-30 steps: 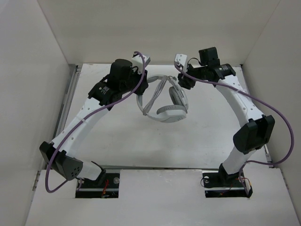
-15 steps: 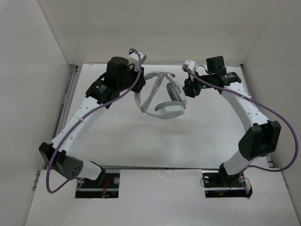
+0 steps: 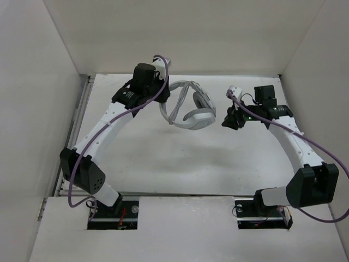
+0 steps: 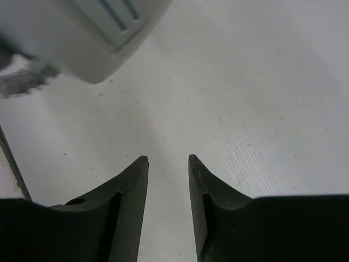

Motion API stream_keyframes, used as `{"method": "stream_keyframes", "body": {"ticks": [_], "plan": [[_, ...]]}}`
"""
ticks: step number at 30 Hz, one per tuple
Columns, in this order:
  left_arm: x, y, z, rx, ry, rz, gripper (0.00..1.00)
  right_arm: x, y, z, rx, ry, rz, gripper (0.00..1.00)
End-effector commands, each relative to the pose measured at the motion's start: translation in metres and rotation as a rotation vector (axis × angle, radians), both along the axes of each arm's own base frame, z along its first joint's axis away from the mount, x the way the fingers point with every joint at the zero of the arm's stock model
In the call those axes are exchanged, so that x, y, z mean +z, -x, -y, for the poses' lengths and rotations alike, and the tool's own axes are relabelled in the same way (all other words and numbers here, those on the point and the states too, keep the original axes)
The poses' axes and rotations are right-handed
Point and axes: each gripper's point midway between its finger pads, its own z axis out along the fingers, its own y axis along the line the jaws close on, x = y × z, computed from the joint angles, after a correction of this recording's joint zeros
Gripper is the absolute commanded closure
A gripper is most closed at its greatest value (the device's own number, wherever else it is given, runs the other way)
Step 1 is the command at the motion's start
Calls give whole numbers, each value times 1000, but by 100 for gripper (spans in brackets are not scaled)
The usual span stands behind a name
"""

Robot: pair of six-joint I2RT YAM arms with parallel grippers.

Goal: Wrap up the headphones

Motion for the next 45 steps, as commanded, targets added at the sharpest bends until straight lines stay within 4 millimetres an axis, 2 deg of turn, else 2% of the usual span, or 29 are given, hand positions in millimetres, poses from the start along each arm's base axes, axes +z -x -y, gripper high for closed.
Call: {"method": "stream_keyframes", "body": {"ticks": [1,8,13,20,28,33,45], "plan": [[49,-23,16,17,155,118,100,32,-1,4,-34,-67,107,59],[0,-53,39,37,170,47,100,56,10,22,-119,-96,160,61],[-41,-68,51,56,173,-21,100,61,17,35,-177,-111,162,62],[-93,-83,57,80,153,-100,100,65,25,50,-244,-130,160,62],[-132,-81,69,90,166,-198,100,69,28,63,-296,-163,155,62],[-160,-77,77,97,159,-262,100,64,33,67,-316,-162,153,62],[-215,-81,69,117,79,-320,100,62,45,76,-353,-162,150,61]]}}
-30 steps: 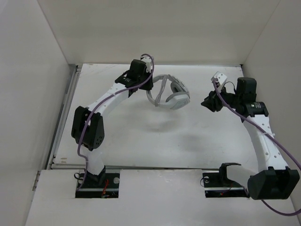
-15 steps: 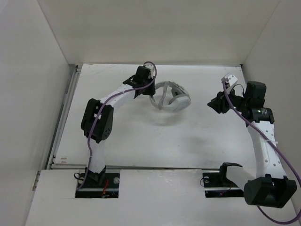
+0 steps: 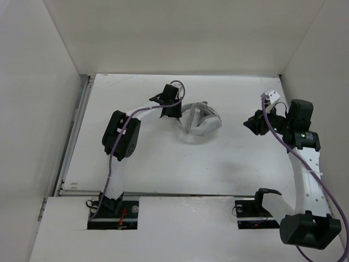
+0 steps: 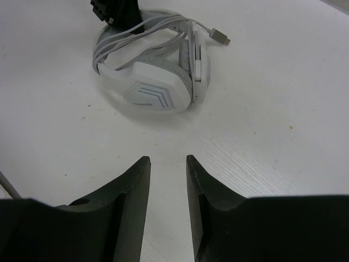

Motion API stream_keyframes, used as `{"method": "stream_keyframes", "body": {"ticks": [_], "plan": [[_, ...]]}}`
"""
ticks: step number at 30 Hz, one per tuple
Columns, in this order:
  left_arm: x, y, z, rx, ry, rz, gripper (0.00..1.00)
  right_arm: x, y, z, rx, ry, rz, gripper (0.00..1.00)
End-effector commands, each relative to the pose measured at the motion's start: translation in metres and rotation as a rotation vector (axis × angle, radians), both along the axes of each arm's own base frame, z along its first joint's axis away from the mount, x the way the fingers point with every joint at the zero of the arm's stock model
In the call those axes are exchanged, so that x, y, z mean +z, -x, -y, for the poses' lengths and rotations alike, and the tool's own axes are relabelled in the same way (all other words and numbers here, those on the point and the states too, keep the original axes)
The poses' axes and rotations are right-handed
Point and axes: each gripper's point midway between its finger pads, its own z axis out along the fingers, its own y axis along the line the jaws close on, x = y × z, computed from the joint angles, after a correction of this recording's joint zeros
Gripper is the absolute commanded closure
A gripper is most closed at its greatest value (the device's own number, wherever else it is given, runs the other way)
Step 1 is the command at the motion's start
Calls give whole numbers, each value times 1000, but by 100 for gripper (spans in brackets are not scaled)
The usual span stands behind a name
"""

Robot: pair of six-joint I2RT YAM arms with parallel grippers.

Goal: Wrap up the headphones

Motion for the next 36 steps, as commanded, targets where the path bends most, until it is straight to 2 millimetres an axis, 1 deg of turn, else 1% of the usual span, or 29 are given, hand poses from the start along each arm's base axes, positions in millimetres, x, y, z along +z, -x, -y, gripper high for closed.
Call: {"method": "stream_keyframes", "body": {"ticks": [1,3,7,10,12,14,16,18,20,21,23,26,31,32,34,35,36], "plan": [[22,-17,11,2,72,83,100,6,6,-2,10,-20,17,61],[16,-22,7,10,53,90,96,6,7,0,4,-22,17,61],[4,-29,-2,15,15,94,84,6,8,4,-13,-29,14,61],[1,-32,-7,23,5,92,76,8,8,7,-26,-37,14,61],[0,-33,-11,27,3,92,70,8,8,9,-35,-38,14,61],[1,-35,-14,32,1,93,62,8,8,10,-42,-40,14,61],[3,-35,-19,39,-1,94,59,9,8,12,-49,-42,17,61],[10,-36,-23,44,0,104,58,9,9,14,-57,-42,19,61],[22,-36,-27,49,12,118,56,9,9,16,-65,-41,24,61],[32,-37,-29,53,26,128,56,9,9,17,-69,-40,25,61],[58,-36,-31,55,65,154,56,9,10,19,-78,-38,30,60],[94,-28,-28,26,119,194,54,8,12,22,-90,-36,39,60],[137,2,-12,-80,179,227,50,9,14,26,-110,-33,52,60],[150,12,-8,-106,200,235,50,9,15,27,-117,-34,54,60],[175,27,-9,-136,228,257,50,12,16,29,-135,-30,60,60],[189,34,-11,-142,238,277,50,13,16,31,-149,-30,62,60],[203,38,-18,-140,240,305,50,14,16,34,-172,-26,65,60]]}}
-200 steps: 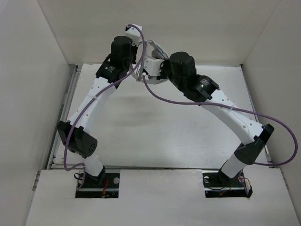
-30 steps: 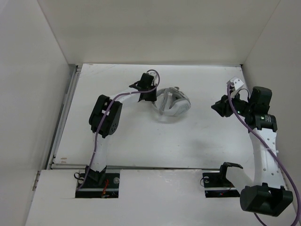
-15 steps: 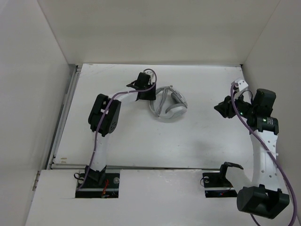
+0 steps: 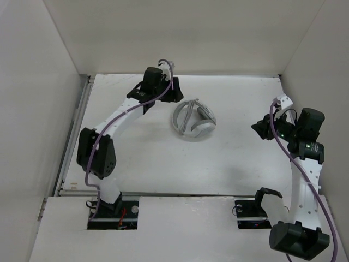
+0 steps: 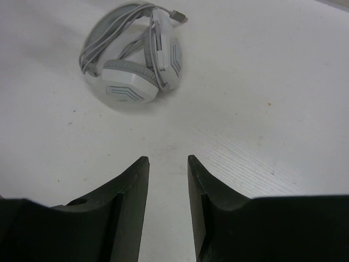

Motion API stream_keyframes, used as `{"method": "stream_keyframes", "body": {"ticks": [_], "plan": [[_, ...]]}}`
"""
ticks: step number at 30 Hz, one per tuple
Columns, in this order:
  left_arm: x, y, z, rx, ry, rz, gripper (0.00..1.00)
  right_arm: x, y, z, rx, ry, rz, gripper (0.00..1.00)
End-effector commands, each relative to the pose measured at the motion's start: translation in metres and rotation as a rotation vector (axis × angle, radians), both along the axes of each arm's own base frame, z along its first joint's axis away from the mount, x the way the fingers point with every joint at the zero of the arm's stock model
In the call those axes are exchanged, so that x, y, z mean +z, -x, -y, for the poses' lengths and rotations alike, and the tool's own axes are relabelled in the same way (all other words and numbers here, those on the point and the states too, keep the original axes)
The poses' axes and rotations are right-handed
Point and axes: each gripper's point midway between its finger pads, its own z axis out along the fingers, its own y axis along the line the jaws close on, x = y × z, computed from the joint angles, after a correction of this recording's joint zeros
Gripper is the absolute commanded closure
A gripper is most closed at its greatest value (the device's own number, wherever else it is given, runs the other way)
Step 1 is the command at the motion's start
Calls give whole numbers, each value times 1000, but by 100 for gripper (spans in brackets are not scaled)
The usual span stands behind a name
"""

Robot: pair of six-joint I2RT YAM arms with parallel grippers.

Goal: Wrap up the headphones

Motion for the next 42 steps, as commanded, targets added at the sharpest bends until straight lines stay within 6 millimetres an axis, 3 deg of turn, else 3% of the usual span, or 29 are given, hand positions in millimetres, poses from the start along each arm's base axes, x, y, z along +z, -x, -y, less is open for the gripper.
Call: {"method": "stream_keyframes", "body": {"ticks": [1,3,7,9,10,13,16,18,19,21,23,27,32,38,42], "plan": [[59,31,-10,-63,39,93,49,14,-1,9,-66,11,51,60],[81,31,-41,-13,10,154,48,18,-6,28,-179,34,65,59],[114,24,-145,217,-129,249,21,27,-6,89,-520,117,105,57],[127,26,-197,326,-158,266,0,40,3,105,-613,141,155,53],[131,30,-227,385,-165,260,0,47,9,109,-645,143,181,50],[127,46,-287,488,-174,222,0,57,23,109,-677,134,201,49],[99,69,-335,556,-177,156,0,58,36,109,-707,120,206,47],[75,83,-356,572,-192,104,0,52,42,109,-715,119,190,33],[63,89,-365,579,-204,80,0,48,43,103,-686,111,178,0],[44,100,-381,596,-236,46,0,40,45,102,-678,110,145,0],[28,107,-394,611,-267,21,0,35,46,119,-753,122,120,0],[7,117,-414,644,-280,-11,0,36,51,184,-1014,196,95,0],[10,114,-432,682,-287,31,0,62,49,251,-1199,196,225,0],[2,99,-445,694,-312,120,0,18,1,275,-1193,47,242,0],[-5,100,-451,716,-344,132,0,13,-14,265,-1175,46,332,0]]}}
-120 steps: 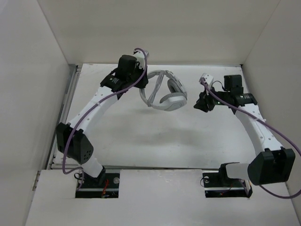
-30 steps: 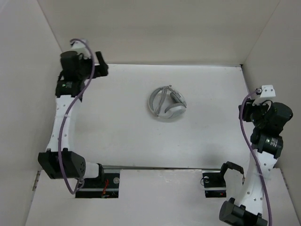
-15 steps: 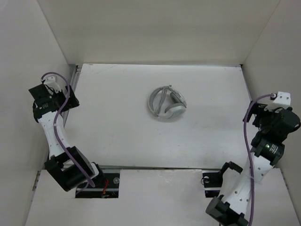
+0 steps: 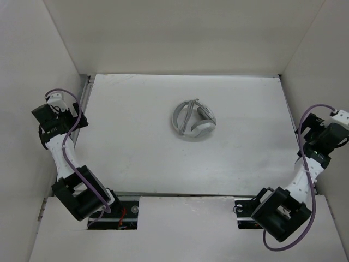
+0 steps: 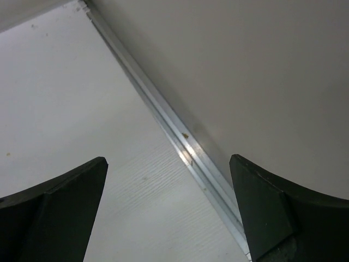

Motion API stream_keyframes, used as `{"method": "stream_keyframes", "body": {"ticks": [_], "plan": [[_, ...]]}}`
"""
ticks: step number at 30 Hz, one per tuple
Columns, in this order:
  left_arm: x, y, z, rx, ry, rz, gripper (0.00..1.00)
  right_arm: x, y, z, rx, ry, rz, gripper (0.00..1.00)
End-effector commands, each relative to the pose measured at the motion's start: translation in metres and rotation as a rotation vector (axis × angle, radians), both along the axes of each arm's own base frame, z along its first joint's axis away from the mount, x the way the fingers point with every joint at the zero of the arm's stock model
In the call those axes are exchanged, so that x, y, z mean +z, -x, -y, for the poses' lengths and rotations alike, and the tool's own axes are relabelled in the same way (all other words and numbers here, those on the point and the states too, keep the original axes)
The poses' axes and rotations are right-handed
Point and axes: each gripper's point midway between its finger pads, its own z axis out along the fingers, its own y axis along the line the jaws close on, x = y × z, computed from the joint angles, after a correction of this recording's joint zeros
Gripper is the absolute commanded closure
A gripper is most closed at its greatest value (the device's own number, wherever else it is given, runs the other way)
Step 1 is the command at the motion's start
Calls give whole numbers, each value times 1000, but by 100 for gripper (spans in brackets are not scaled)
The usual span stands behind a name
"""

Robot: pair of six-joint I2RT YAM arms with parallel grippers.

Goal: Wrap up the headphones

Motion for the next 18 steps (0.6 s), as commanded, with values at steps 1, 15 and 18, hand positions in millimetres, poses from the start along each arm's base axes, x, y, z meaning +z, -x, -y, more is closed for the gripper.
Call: {"method": "stream_keyframes", "body": {"ticks": [1,15,18], "plan": [[15,-10,-11,-10,-91,82,0,55,-16,-1,-5,158,233,0],[8,-7,-18,33,-92,81,0,28,-33,-24,140,104,108,0],[12,-5,-16,34,-99,89,0,23,-29,-60,286,-2,-27,0]]}}
